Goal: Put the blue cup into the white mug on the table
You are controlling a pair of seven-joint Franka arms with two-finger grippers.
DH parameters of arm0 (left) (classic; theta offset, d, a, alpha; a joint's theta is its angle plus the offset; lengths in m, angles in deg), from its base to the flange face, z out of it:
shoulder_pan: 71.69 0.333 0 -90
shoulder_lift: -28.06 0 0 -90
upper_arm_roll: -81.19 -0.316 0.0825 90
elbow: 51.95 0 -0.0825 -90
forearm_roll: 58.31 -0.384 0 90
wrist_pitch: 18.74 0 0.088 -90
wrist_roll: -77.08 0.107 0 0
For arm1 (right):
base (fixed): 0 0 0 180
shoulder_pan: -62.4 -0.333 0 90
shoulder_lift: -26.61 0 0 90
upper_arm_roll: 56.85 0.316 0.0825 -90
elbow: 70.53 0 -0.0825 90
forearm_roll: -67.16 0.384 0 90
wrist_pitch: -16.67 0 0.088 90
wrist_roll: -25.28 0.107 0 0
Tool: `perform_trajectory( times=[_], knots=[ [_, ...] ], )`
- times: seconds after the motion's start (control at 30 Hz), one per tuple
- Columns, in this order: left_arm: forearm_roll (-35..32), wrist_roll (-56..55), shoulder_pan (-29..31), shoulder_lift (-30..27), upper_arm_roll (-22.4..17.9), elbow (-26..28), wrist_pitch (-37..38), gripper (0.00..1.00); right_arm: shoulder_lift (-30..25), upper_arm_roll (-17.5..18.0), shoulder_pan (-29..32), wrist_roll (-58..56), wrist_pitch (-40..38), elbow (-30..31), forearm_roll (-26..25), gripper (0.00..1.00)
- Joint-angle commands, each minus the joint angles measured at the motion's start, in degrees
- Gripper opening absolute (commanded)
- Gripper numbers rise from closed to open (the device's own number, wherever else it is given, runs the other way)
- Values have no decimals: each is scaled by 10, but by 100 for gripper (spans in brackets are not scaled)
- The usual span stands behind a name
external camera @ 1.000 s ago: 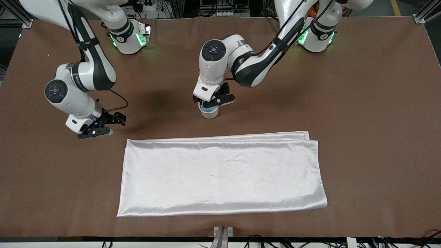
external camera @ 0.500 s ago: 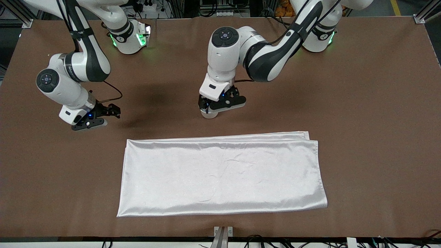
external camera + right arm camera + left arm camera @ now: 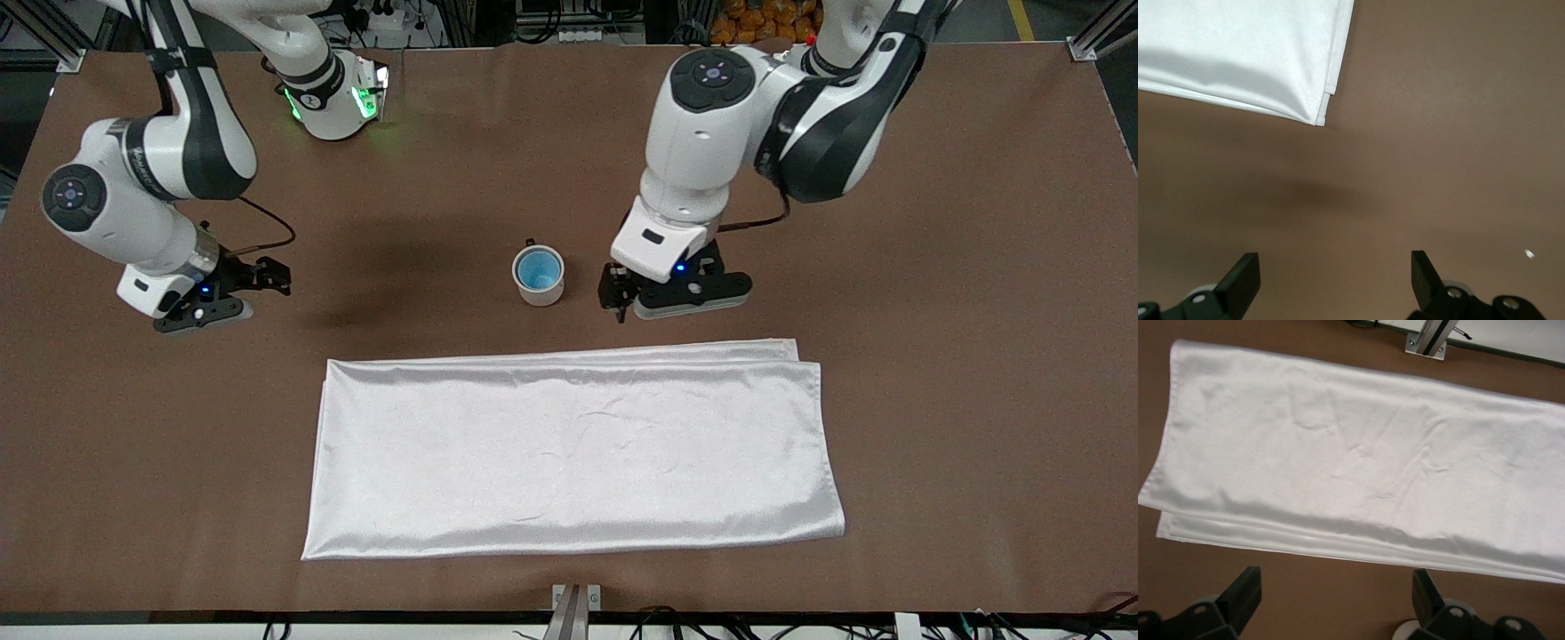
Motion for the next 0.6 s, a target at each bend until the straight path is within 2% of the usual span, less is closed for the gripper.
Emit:
perform_trajectory(
  times=[0.0,0.33,0.57],
  knots=[
    [3,61,43,-32,6,11,27,100,-6,6,14,-1,-116,-94,-2,100],
    [28,170,139,-56,7,11,68,100,-8,6,14,1,-244,-238,-1,100],
    [27,221,186,-66,5,12,111,100,-12,5,14,1,-296,-307,-1,100]
  ],
)
